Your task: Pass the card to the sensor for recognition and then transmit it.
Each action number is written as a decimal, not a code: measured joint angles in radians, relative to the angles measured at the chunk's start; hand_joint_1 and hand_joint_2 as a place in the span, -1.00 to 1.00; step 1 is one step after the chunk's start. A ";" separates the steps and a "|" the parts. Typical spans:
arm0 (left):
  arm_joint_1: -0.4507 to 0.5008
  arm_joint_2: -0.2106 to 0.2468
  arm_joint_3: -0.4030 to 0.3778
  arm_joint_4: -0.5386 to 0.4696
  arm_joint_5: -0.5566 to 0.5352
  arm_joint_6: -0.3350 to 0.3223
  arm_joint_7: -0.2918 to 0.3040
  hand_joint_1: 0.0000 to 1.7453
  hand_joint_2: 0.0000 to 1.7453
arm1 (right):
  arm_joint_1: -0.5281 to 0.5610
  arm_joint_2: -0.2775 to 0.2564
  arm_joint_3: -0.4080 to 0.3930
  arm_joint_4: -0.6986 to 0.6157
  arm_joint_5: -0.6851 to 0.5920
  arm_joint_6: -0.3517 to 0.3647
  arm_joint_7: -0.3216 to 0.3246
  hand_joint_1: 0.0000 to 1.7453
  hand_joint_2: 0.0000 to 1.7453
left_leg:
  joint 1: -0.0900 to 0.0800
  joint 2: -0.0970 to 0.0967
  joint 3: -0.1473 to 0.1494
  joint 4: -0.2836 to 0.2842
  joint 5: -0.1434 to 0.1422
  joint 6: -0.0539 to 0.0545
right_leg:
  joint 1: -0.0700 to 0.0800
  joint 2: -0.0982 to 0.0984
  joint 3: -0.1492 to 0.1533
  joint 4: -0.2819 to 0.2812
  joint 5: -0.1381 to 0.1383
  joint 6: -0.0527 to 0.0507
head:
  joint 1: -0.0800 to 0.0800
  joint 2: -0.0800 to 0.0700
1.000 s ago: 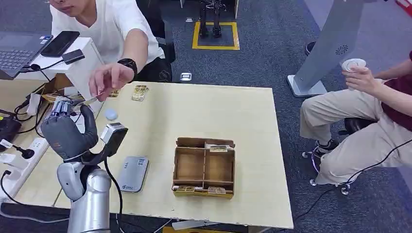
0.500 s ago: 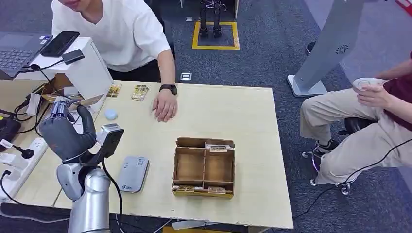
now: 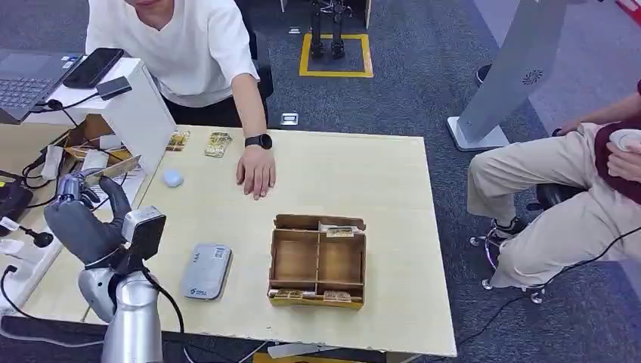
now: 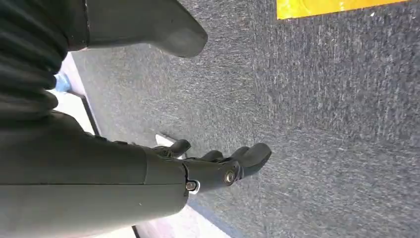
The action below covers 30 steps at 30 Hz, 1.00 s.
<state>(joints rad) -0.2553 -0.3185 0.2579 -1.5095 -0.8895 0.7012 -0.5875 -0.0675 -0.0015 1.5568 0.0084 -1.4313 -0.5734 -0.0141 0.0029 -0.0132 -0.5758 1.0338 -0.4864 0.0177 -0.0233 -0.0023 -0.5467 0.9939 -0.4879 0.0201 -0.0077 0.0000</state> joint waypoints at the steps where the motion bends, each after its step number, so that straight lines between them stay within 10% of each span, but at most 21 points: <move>1: 0.003 0.000 0.000 0.000 0.006 0.000 -0.004 1.00 1.00 | 0.001 0.000 0.000 0.000 -0.001 -0.003 0.000 -1.00 1.00 | 0.000 -0.001 0.000 0.000 0.000 0.000 | 0.000 -0.001 0.000 0.000 0.000 0.000 | 0.000 0.000; 9: 0.070 0.009 -0.040 -0.012 0.140 0.000 -0.072 1.00 1.00 | 0.007 0.000 -0.006 0.000 -0.024 -0.018 -0.005 -1.00 1.00 | 0.000 0.000 0.000 0.000 0.000 0.000 | 0.000 0.000 0.000 0.000 0.000 0.000 | 0.000 0.000; 30: 0.235 0.027 -0.059 -0.175 -0.209 0.000 -0.080 1.00 1.00 | 0.022 0.000 -0.008 0.000 -0.032 -0.014 -0.019 -1.00 1.00 | 0.000 -0.001 0.000 0.000 0.000 0.000 | 0.000 -0.001 0.000 0.000 0.000 0.000 | 0.000 0.000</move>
<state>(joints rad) -0.0200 -0.2914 0.1991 -1.6842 -1.0980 0.7015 -0.6679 -0.0452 -0.0011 1.5488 0.0084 -1.4633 -0.5871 -0.0336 0.0029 -0.0140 -0.5760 1.0337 -0.4864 0.0175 -0.0233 -0.0034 -0.5467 0.9939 -0.4882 0.0200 -0.0080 0.0000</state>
